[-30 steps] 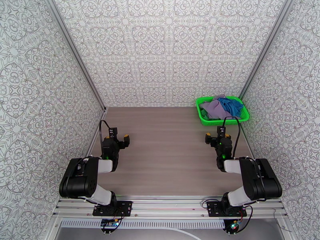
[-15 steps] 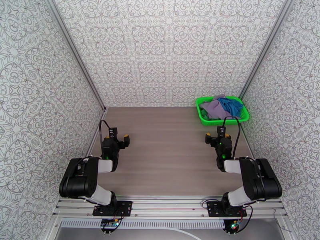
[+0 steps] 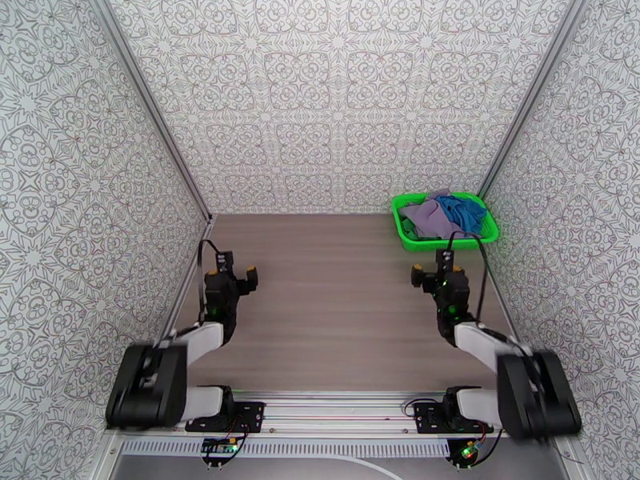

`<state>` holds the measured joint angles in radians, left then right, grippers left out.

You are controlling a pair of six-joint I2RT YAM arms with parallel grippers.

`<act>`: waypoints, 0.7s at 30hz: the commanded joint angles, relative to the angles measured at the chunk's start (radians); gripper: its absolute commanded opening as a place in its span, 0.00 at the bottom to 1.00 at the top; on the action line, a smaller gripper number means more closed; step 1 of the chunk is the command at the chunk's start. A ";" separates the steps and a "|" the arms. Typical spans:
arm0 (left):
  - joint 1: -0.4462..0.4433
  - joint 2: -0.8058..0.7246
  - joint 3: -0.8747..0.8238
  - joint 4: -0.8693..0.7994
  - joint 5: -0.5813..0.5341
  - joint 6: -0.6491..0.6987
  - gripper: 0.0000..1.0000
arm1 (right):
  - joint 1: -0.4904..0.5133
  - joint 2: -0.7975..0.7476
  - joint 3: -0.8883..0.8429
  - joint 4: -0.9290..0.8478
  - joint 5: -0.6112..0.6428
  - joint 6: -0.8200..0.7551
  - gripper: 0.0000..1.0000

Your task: Fold and stack the mixed laundry pile

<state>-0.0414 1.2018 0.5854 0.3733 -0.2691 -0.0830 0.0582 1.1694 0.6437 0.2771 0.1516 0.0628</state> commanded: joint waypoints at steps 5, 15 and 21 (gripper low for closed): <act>-0.038 -0.081 0.385 -0.727 0.058 -0.267 1.00 | -0.038 0.189 0.693 -0.876 -0.060 0.075 0.99; -0.234 -0.113 0.487 -0.913 0.050 -0.250 0.99 | -0.086 0.801 1.375 -1.121 -0.154 0.016 0.87; -0.322 -0.090 0.470 -0.896 0.036 -0.254 0.98 | -0.113 1.065 1.611 -1.190 -0.159 0.006 0.81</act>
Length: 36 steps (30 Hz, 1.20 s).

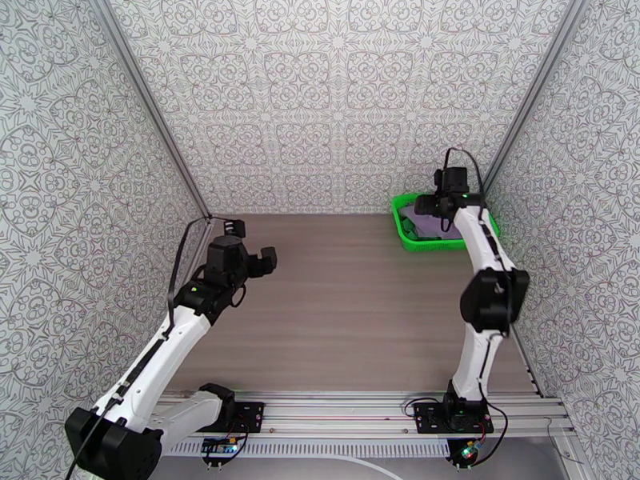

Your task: Fold and stack the mixed laundry pile

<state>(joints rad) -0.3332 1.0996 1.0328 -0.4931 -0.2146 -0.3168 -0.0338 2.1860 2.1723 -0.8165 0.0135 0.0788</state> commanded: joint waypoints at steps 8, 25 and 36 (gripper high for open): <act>-0.097 0.094 0.025 -0.010 -0.071 0.009 0.98 | -0.060 0.194 0.141 -0.055 -0.095 0.009 0.78; -0.180 0.139 0.095 -0.053 -0.137 0.040 0.94 | -0.060 0.045 0.146 0.028 -0.179 0.091 0.00; -0.188 0.053 0.084 -0.062 -0.131 0.014 0.88 | 0.087 -0.465 0.051 0.218 -0.301 0.015 0.00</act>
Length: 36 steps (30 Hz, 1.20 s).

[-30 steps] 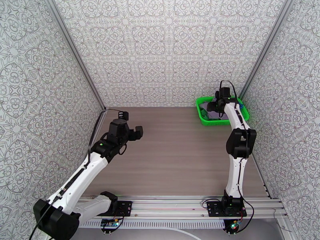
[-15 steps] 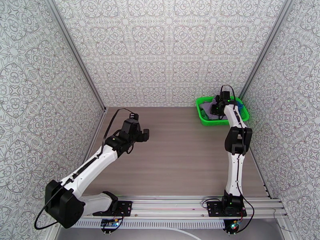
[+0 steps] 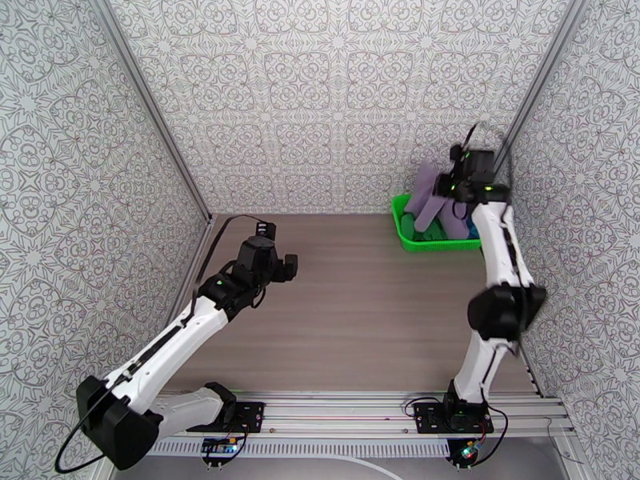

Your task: Fold and stack the mixed laundry pile

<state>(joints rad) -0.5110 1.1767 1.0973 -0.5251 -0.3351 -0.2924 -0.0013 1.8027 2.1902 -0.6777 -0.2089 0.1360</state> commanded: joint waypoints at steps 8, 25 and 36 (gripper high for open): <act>-0.007 -0.107 0.025 -0.099 -0.035 -0.026 0.86 | 0.238 -0.154 0.081 0.036 -0.159 -0.027 0.00; 0.083 -0.312 0.101 -0.495 -0.029 -0.180 0.85 | 0.647 -0.128 -0.852 0.435 0.099 0.212 0.00; 0.121 -0.064 -0.096 -0.202 0.208 -0.253 0.92 | 0.647 0.069 -0.743 0.252 0.374 0.149 0.25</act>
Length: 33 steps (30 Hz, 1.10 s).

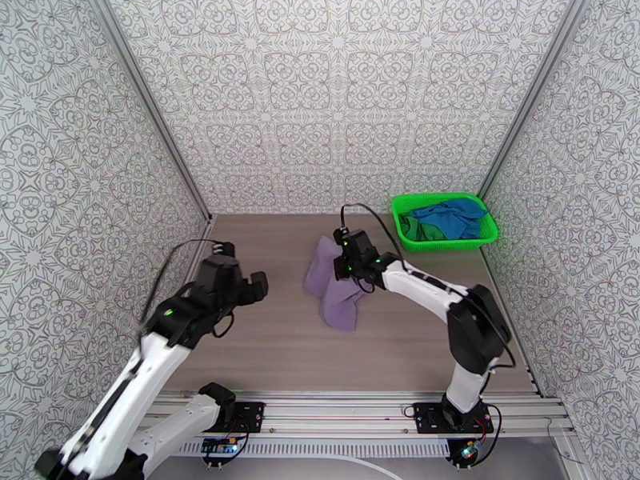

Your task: Fold and stack the mixed laundry pile

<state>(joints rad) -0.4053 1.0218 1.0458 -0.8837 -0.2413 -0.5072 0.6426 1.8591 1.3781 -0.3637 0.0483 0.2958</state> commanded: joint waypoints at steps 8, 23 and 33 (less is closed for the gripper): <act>0.026 0.581 0.051 0.372 0.232 -0.006 0.85 | 0.002 -0.086 0.052 -0.141 0.152 -0.006 0.68; 0.027 0.947 0.213 0.615 0.418 0.086 0.81 | 0.060 -0.458 -0.441 -0.077 -0.138 0.240 0.69; 0.020 1.003 0.174 0.742 0.497 0.085 0.16 | 0.093 -0.289 -0.528 0.116 -0.082 0.398 0.52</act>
<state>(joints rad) -0.3782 2.0041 1.2396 -0.2031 0.2024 -0.4347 0.7307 1.5291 0.8566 -0.3508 -0.0559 0.6216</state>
